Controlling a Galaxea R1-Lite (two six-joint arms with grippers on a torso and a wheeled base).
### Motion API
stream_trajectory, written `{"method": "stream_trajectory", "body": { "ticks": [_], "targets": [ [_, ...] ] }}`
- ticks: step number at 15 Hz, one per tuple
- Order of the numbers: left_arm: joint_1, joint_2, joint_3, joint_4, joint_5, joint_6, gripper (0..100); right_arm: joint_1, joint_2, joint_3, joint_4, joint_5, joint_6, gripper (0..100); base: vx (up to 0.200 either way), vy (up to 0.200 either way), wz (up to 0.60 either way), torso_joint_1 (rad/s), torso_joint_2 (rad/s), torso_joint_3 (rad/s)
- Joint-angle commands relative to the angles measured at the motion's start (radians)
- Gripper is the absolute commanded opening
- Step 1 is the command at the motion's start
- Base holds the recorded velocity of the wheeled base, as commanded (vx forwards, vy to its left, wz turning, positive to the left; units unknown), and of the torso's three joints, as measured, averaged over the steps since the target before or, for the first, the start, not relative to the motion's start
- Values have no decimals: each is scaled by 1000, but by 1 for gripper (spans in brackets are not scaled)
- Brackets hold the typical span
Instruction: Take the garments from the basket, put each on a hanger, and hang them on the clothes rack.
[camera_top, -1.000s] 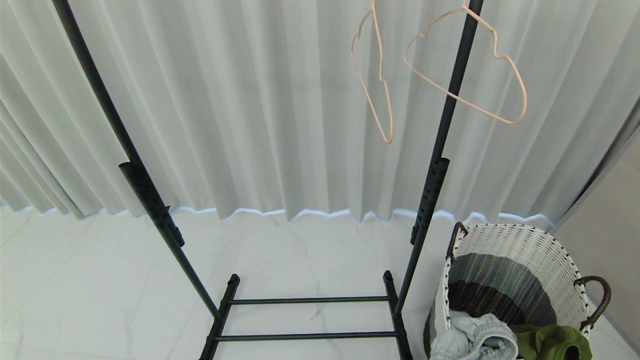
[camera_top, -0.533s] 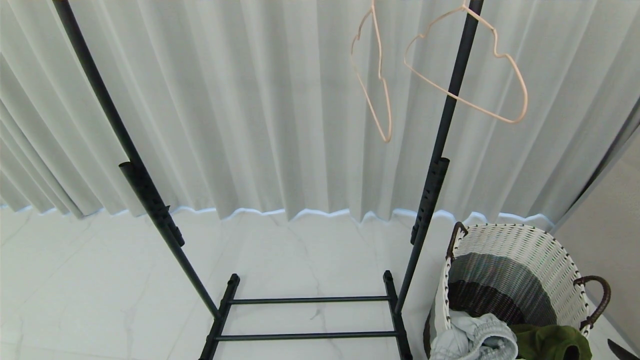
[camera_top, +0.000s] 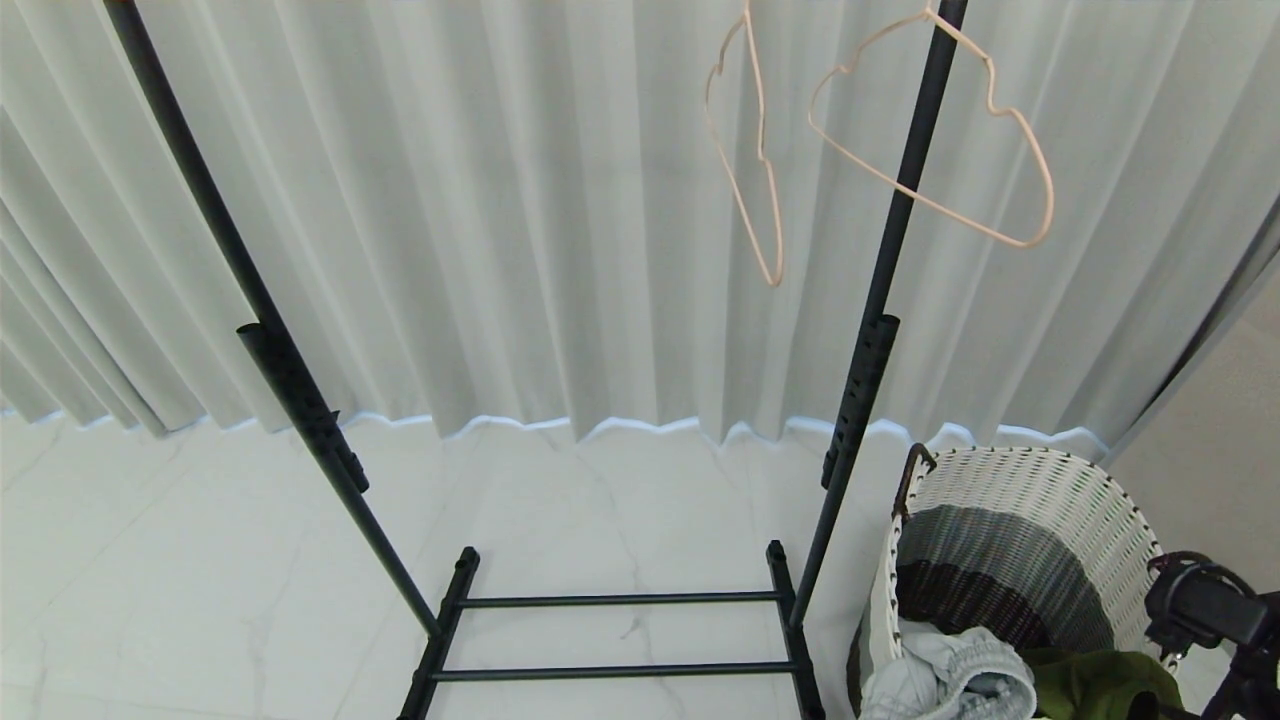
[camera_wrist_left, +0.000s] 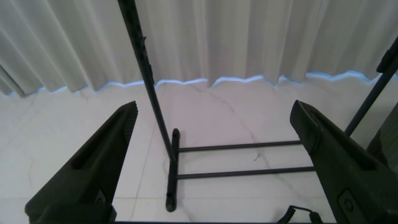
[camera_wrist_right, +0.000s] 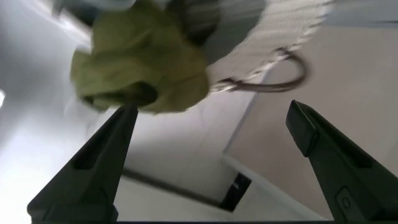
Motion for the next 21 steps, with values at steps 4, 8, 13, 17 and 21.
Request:
{"method": "stream_trajectory", "body": {
  "ticks": [4, 8, 13, 17, 21],
  "targets": [
    [0, 2, 0, 0, 1, 0, 100, -18, 210, 21, -103, -14, -15, 100, 0, 0, 0, 0, 0, 0],
    [0, 2, 0, 0, 0, 0, 100, -43, 310, 21, -271, -29, -20, 100, 0, 0, 0, 0, 0, 0],
    [0, 2, 0, 0, 0, 0, 100, -44, 391, 27, -389, -41, -17, 100, 0, 0, 0, 0, 0, 0],
    [0, 2, 0, 0, 1, 0, 100, -44, 433, 67, -534, -34, -13, 100, 0, 0, 0, 0, 0, 0],
    [0, 2, 0, 0, 0, 0, 100, -44, 387, 123, -617, -31, 3, 0, 0, 0, 0, 0, 0, 0]
  ]
}}
